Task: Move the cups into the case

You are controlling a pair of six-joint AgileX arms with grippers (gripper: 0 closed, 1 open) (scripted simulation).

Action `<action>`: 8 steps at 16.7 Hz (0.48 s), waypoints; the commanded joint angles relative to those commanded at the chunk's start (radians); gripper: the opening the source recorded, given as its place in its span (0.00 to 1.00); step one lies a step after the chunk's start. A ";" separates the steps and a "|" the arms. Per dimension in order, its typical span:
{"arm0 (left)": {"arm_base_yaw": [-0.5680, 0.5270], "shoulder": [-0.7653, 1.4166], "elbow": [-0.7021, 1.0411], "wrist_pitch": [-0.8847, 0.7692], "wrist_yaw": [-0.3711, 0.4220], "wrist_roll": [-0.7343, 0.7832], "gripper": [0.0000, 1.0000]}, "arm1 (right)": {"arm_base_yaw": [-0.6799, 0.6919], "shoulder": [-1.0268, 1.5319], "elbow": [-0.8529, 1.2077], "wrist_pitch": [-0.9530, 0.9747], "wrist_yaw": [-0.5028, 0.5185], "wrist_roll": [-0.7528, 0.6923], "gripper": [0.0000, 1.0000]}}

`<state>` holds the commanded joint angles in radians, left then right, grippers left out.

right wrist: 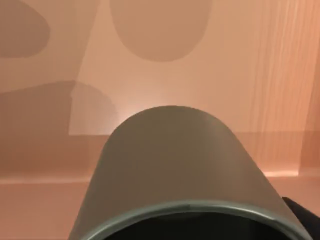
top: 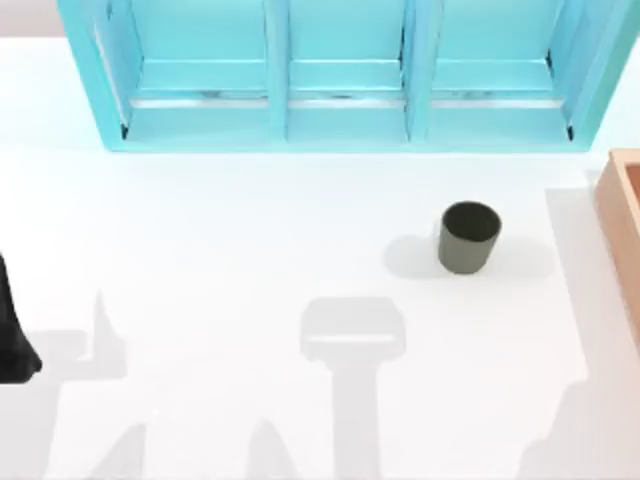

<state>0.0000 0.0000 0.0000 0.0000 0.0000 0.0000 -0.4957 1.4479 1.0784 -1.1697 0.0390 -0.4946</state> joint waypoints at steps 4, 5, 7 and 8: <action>0.000 0.000 0.000 0.000 0.000 0.000 1.00 | 0.006 0.003 -0.039 0.038 -0.001 0.005 0.00; 0.000 0.000 0.000 0.000 0.000 0.000 1.00 | 0.006 0.003 -0.039 0.038 -0.001 0.005 0.00; 0.000 0.000 0.000 0.000 0.000 0.000 1.00 | 0.006 0.003 -0.039 0.038 -0.001 0.005 0.08; 0.000 0.000 0.000 0.000 0.000 0.000 1.00 | 0.006 0.003 -0.039 0.038 -0.001 0.005 0.15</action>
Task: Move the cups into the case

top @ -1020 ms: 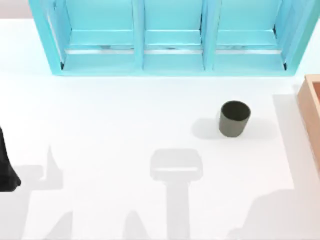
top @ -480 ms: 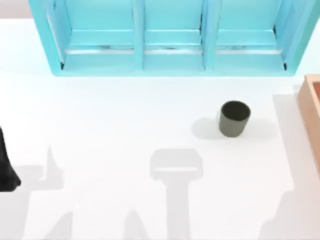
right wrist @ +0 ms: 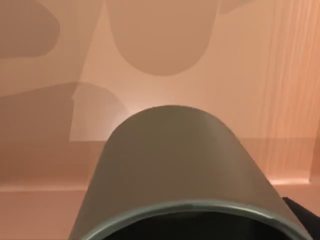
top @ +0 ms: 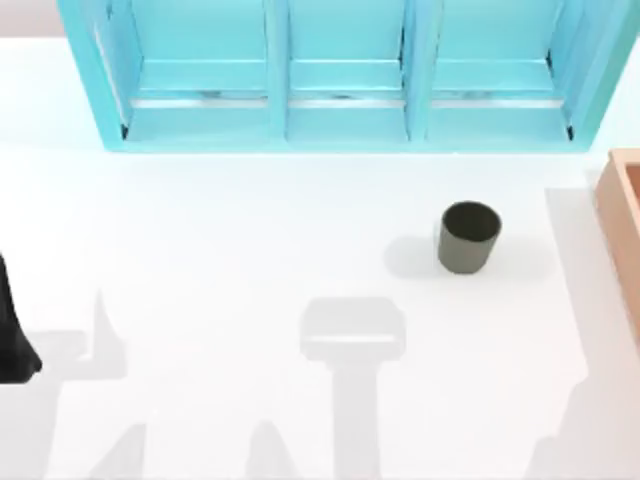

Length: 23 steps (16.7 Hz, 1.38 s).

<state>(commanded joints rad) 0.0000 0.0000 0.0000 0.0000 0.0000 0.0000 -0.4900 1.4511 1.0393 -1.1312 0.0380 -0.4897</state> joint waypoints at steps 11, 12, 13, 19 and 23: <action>0.000 0.000 0.000 0.000 0.000 0.000 1.00 | 0.000 0.000 0.000 0.000 0.000 0.000 0.98; 0.000 0.000 0.000 0.000 0.000 0.000 1.00 | 0.000 0.000 0.000 0.000 0.000 0.000 1.00; 0.000 0.000 0.000 0.000 0.000 0.000 1.00 | 0.000 0.000 0.000 0.000 0.000 0.000 1.00; 0.000 0.000 0.000 0.000 0.000 0.000 1.00 | 0.000 0.000 0.000 0.000 0.000 0.000 1.00; 0.000 0.000 0.000 0.000 0.000 0.000 1.00 | 0.002 0.002 0.039 -0.038 0.000 -0.007 1.00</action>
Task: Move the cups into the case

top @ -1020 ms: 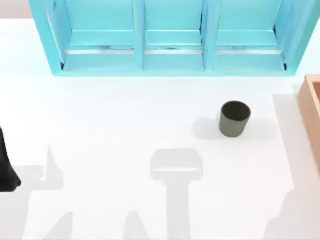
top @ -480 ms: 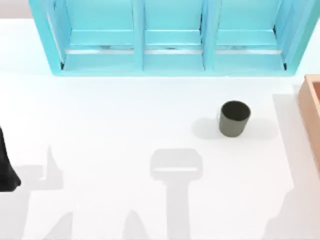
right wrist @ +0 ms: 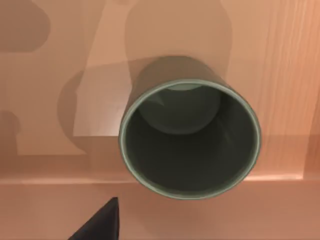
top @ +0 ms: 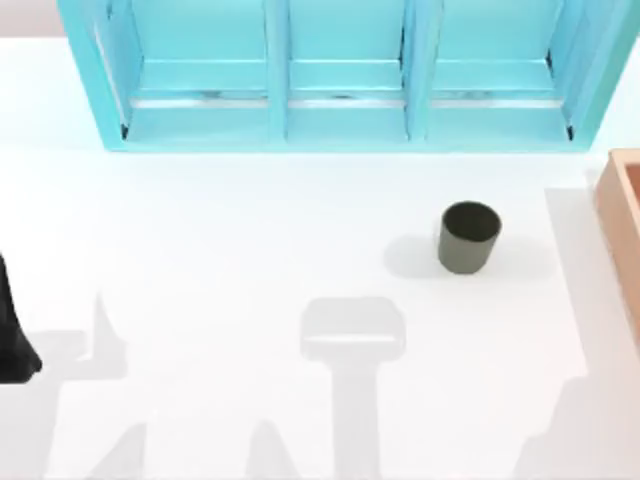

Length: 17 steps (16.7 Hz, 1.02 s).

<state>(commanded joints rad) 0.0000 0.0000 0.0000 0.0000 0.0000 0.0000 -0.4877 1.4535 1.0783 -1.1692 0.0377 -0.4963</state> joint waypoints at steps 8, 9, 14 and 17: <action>0.000 0.000 0.000 0.000 0.000 0.000 1.00 | -0.011 0.006 0.347 -0.335 -0.002 0.001 1.00; 0.000 0.000 0.000 0.000 0.000 0.000 1.00 | -0.010 0.007 0.362 -0.352 -0.001 0.001 1.00; 0.000 0.000 0.000 0.000 0.000 0.000 1.00 | -0.007 0.009 0.367 -0.356 -0.001 0.002 1.00; 0.000 0.000 0.000 0.000 0.000 0.000 1.00 | 0.058 0.075 0.432 -0.354 -0.021 0.068 1.00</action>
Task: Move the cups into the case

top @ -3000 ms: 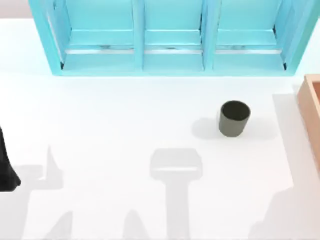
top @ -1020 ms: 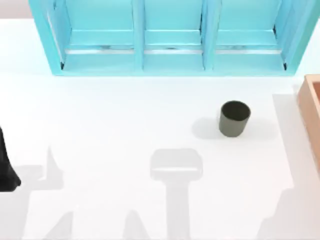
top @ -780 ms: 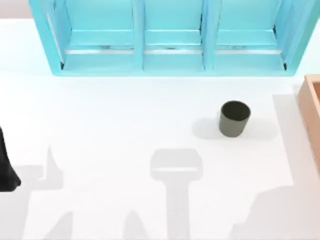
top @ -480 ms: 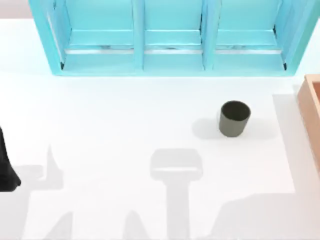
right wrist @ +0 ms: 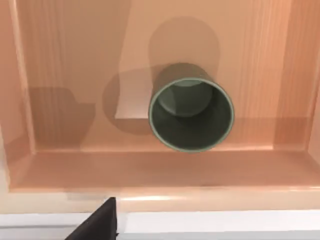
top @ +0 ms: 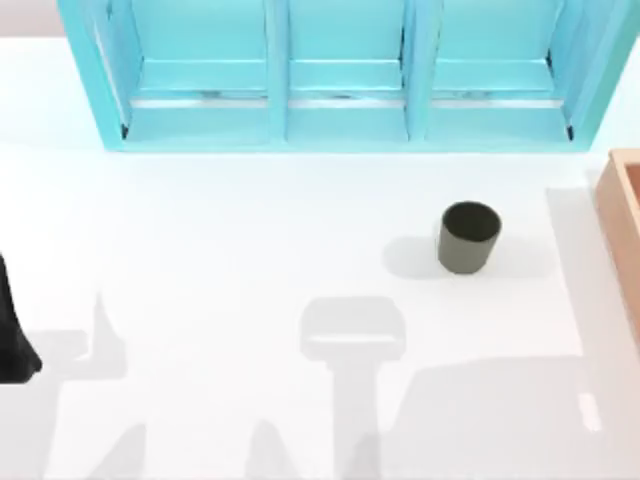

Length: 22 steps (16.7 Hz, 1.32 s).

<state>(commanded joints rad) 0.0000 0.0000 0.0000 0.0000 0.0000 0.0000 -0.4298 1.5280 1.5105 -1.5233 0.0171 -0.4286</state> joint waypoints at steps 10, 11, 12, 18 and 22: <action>0.000 0.000 0.000 0.000 0.000 0.000 1.00 | 0.642 0.548 0.479 0.068 -0.027 0.663 1.00; 0.000 0.000 0.000 0.000 0.000 0.000 1.00 | 0.693 0.594 0.511 0.074 -0.024 0.714 1.00; 0.000 0.000 0.000 0.000 0.000 0.000 1.00 | 0.733 0.632 0.535 0.079 -0.021 0.752 1.00; 0.000 0.000 0.000 0.000 0.000 0.000 1.00 | 0.789 0.686 0.569 0.087 -0.016 0.807 1.00; 0.000 0.000 0.000 0.000 0.000 0.000 1.00 | 0.787 0.686 0.530 0.124 -0.016 0.806 1.00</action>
<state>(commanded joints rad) 0.0000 0.0000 0.0000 0.0000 0.0000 0.0000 0.3575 2.2141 2.0406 -1.3990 0.0009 0.3776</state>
